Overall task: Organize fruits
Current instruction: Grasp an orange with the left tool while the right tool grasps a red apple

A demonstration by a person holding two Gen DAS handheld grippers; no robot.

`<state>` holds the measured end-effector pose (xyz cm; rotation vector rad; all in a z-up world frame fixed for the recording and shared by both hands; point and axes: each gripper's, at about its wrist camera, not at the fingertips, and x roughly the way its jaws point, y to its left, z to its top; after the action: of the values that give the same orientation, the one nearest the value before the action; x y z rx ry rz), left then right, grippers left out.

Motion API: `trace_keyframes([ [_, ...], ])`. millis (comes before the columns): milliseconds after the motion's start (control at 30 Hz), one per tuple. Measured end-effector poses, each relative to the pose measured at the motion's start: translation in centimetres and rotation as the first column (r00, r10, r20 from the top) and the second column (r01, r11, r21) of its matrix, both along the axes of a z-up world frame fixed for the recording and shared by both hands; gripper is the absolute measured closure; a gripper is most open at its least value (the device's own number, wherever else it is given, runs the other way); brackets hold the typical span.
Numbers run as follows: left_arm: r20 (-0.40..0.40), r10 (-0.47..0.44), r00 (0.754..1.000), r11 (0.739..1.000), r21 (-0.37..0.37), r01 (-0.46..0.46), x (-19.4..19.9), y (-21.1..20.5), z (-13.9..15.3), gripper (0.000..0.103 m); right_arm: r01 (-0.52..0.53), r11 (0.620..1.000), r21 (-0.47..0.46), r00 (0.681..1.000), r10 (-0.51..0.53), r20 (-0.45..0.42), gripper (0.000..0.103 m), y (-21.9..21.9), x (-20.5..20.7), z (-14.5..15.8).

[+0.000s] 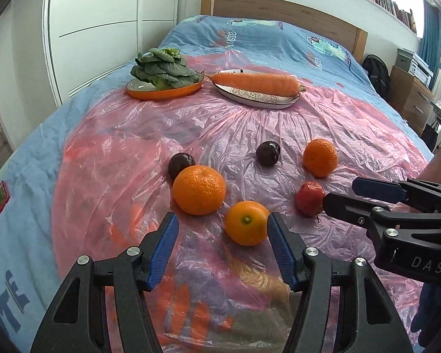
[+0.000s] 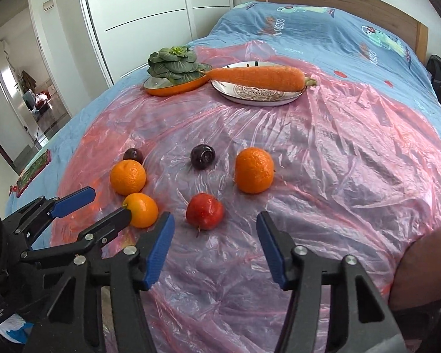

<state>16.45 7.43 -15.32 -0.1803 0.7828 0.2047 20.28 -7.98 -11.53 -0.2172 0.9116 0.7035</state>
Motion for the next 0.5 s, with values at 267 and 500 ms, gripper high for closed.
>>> trace_keyframes([
  [267,0.018,-0.028,0.999,0.999,-0.023,0.028,0.4,-0.1,-0.4,0.049,-0.047,0.999,0.004,0.998,0.047,-0.046,0.032,1.2,1.5,-1.9],
  [500,0.015,-0.063,0.998,0.998,-0.008,0.063,0.5,-0.7,-0.6,0.055,-0.114,0.993,-0.005,0.991,0.114,-0.065,0.036,1.7,2.0,-2.5],
])
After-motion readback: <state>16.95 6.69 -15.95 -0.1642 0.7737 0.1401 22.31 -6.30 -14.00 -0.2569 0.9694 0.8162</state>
